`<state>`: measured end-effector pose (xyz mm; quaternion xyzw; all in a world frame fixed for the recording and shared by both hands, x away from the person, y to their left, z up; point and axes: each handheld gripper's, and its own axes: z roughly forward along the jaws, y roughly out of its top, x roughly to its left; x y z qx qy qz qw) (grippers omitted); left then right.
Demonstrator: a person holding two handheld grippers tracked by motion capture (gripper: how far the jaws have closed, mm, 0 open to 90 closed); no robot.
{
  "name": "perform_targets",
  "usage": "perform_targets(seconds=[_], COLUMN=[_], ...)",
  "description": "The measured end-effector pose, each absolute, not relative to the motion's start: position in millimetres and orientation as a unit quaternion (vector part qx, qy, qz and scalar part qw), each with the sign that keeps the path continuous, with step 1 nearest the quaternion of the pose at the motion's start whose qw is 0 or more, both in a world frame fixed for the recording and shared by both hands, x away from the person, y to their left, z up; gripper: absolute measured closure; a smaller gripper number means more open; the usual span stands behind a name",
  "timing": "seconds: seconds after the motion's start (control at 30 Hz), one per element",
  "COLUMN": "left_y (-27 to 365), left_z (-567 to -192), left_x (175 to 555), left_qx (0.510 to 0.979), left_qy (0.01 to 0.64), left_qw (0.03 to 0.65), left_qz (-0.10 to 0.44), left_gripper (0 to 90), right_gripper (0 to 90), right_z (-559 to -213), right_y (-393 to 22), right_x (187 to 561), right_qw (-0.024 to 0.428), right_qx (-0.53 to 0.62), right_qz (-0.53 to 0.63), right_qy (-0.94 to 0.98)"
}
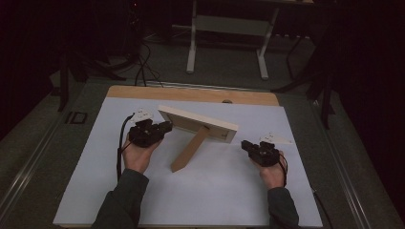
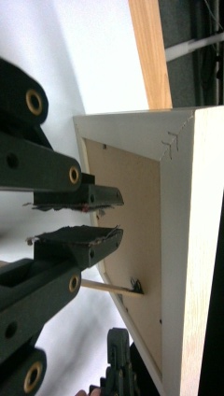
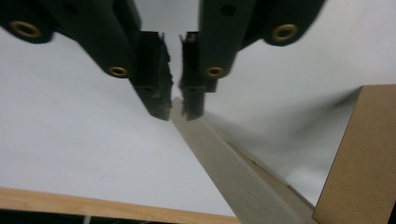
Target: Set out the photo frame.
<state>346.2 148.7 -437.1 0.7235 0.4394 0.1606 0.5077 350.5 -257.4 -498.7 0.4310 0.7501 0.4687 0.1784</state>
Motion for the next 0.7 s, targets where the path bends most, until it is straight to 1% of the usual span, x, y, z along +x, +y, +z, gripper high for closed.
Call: perform_targets(seconds=[0.03, 0.07, 0.1, 0.2, 0.47, 0.7], left_y=[149, 148, 148, 147, 144, 143], left_z=[-437, -437, -437, -435, -433, -433], left_x=[346, 347, 347, 350, 357, 361], left_qx=[0.723, 0.723, 0.723, 0.722, 0.722, 0.716], left_qy=[0.439, 0.442, 0.442, 0.444, 0.451, 0.461], left_qw=[0.508, 0.505, 0.505, 0.504, 0.497, 0.499], left_qz=[0.161, 0.162, 0.162, 0.166, 0.166, 0.163], left_gripper=[81.9, 83.9, 85.2, 90.0, 90.0, 90.0], right_gripper=[84.5, 88.5, 89.5, 89.7, 89.7, 89.8], right_z=[-499, -498, -498, -494, -489, -486], right_y=[-257, -257, -256, -256, -253, -244], right_x=[351, 350, 350, 351, 359, 367], right_qw=[0.178, 0.180, 0.181, 0.180, 0.169, 0.175], right_qx=[0.431, 0.429, 0.429, 0.431, 0.439, 0.435], right_qz=[0.469, 0.469, 0.468, 0.471, 0.485, 0.478], right_qy=[0.750, 0.751, 0.751, 0.748, 0.738, 0.743])
